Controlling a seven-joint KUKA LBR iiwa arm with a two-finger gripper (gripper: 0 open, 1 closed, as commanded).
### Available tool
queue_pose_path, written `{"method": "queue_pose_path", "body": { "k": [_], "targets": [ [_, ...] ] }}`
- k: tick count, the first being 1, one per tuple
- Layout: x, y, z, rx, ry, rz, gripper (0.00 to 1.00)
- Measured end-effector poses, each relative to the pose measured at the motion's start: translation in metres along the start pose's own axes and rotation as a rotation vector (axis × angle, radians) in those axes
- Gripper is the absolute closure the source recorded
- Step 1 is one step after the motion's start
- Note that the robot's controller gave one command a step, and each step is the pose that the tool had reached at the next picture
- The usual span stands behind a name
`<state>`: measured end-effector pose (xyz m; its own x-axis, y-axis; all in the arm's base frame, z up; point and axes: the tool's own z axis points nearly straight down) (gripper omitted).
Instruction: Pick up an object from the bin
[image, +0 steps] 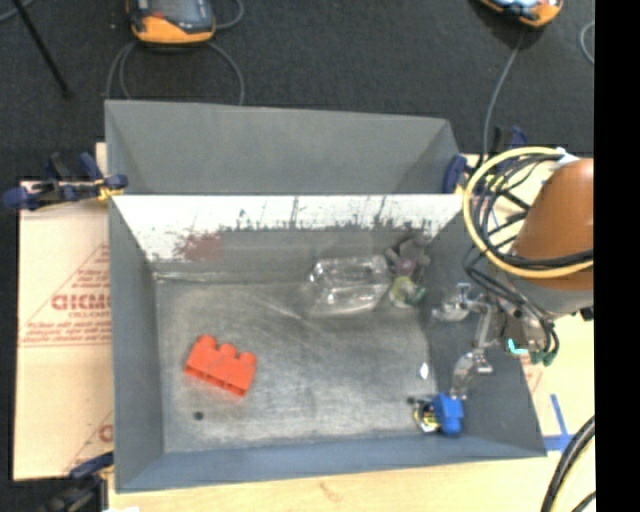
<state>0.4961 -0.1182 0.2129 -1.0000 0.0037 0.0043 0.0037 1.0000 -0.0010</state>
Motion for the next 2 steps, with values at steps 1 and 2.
{"method": "queue_pose_path", "body": {
  "k": [1, 2],
  "targets": [
    [0.019, -0.044, 0.107, 0.0, -0.001, -0.288, 0.0],
    [0.012, -0.029, 0.133, -0.004, -0.032, -0.694, 0.0]
  ]
}}
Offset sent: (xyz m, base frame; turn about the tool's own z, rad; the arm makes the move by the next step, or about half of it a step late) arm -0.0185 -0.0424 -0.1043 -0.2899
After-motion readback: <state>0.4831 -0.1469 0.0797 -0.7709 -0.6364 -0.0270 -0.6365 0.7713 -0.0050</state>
